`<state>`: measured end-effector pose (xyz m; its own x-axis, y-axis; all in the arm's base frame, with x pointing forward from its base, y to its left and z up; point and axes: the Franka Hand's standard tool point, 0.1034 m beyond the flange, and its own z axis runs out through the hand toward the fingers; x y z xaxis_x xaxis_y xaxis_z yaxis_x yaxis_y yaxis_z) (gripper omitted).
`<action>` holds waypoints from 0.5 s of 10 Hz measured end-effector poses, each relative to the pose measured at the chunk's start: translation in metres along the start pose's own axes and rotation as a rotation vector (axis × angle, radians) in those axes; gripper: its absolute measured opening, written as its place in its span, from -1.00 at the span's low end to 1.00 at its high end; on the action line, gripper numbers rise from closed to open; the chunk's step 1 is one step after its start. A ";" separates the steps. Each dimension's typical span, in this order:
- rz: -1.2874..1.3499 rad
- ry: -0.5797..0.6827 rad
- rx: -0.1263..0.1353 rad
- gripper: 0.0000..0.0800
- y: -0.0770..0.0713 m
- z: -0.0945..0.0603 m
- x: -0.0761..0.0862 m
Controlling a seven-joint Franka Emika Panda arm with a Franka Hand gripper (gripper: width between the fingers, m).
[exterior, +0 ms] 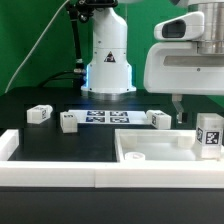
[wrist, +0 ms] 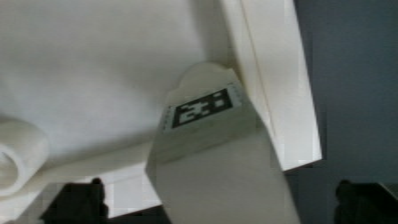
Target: Assemble one leg
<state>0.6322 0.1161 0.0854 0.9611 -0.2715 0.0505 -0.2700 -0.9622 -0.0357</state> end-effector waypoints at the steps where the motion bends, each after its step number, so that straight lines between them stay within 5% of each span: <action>1: -0.059 -0.007 -0.002 0.62 0.002 0.000 0.000; 4: -0.273 0.000 -0.002 0.62 0.003 0.001 0.000; 5: -0.273 0.000 -0.002 0.41 0.003 0.001 0.000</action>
Offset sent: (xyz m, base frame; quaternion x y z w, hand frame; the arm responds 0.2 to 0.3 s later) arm 0.0000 0.0000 0.0000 0.0000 0.0000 -0.2377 0.9713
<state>0.6317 0.1127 0.0843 0.9983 -0.0018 0.0579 -0.0007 -0.9998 -0.0191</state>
